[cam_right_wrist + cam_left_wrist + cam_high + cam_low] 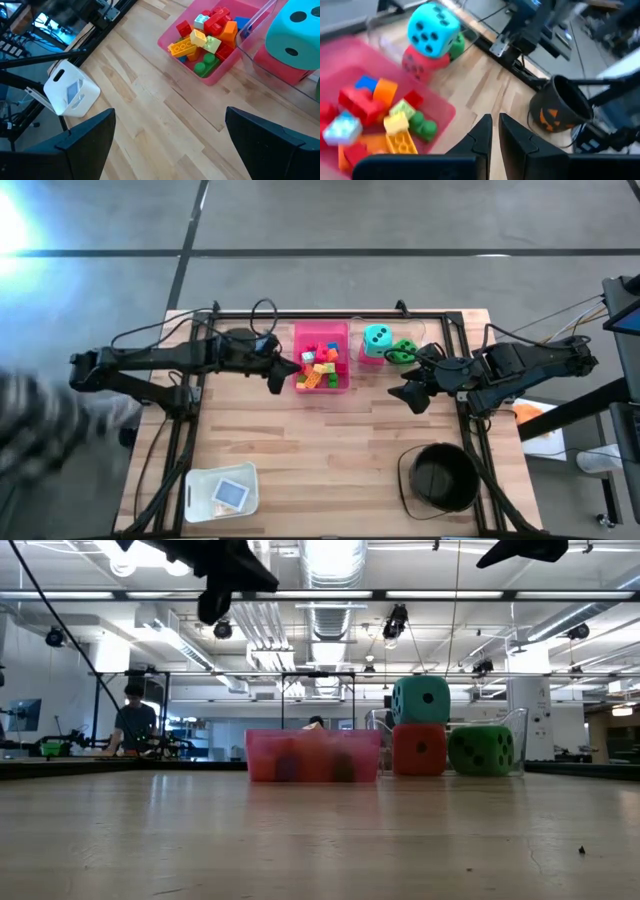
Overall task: Pick & Place Toys
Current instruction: Return to Home Position
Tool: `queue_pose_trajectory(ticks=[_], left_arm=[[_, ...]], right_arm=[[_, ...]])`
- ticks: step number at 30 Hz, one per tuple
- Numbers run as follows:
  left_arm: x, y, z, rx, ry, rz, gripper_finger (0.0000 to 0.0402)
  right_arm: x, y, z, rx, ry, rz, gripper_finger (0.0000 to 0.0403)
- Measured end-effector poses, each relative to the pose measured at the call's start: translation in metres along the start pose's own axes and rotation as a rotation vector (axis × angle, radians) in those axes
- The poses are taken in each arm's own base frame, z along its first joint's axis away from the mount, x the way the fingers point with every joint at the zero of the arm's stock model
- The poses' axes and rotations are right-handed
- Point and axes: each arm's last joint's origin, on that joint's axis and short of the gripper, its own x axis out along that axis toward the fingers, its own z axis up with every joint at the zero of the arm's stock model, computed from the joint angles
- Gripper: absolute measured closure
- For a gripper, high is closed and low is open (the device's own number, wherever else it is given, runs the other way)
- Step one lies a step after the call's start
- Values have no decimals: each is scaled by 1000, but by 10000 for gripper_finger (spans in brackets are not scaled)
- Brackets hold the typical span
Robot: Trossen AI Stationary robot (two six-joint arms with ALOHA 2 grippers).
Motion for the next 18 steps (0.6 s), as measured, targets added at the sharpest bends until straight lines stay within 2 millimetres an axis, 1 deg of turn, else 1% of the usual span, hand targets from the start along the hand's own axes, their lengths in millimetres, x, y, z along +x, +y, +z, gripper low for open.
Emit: queue_pose_trajectory(ticks=[2,3,4,7,10,12,14,18], left_arm=[[2,4,-6,-87,18,13,365],[3,5,-9,-103,22,20,365],[4,5,-12,-71,14,15,365],[6,-1,-16,97,-27,-46,365],[4,-6,-25,186,-9,-71,365],[-2,-8,-30,244,-14,-92,365],[-10,-7,-33,285,-65,-119,365],[-24,5,-46,292,-196,-154,365]], right_arm=[[0,0,0,-1,0,0,33],[0,0,0,-2,0,0,33],[0,0,0,-1,0,0,33],[0,0,0,-1,0,0,33],[0,0,0,0,0,0,33],[0,0,0,-1,-1,0,33],[0,0,0,-2,0,0,33],[0,0,0,-2,0,0,33]])
